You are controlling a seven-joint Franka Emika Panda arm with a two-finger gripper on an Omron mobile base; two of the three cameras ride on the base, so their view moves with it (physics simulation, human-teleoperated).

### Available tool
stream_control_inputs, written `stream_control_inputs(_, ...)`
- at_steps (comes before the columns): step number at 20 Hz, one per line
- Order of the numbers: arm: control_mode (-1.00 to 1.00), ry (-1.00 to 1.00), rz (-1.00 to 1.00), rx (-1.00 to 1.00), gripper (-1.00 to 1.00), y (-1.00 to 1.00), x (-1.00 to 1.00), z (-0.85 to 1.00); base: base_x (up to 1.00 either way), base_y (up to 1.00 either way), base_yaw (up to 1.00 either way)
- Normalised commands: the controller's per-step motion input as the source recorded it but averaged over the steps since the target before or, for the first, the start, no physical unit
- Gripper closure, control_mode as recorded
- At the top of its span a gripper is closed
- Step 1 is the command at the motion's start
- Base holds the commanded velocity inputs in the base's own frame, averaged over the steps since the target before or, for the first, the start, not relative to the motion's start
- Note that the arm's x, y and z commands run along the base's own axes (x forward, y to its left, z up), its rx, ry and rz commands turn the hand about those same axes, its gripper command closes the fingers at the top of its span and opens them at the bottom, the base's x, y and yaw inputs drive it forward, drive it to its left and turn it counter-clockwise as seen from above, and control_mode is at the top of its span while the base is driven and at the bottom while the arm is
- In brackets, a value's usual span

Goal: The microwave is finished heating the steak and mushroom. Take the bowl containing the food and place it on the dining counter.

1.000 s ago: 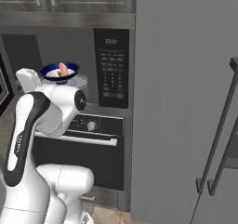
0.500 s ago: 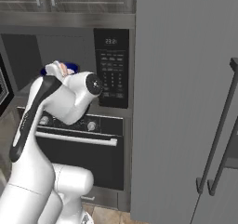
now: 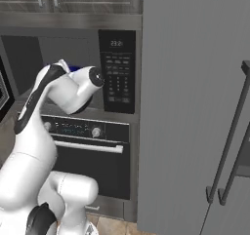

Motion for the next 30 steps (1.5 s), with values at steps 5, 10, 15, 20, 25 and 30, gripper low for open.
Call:
stream_control_inputs(5, -1.0, 0.06, -0.13, 0.0, -1.0, 0.58, 1.0, -0.17, 0.0, 0.0, 0.0)
stream_control_inputs(10, -1.0, 0.05, -0.11, 0.0, -1.0, 0.23, 1.0, 0.0, 0.0, 0.0, 0.0)
stream_control_inputs(15, -1.0, 0.04, -0.05, 0.0, -1.0, 0.03, 0.92, -0.06, 0.0, 0.0, 0.0)
stream_control_inputs(20, -1.0, 0.08, 0.0, -0.01, -1.0, -0.07, 0.73, -0.23, 0.0, 0.0, 0.0)
stream_control_inputs(25, -1.0, 0.07, 0.0, -0.08, -1.0, 0.09, 0.53, -0.26, 0.0, 0.0, 0.0)
stream_control_inputs(30, -1.0, 0.04, -0.02, -0.1, -1.0, 0.2, 0.53, -0.26, 0.0, 0.0, 0.0)
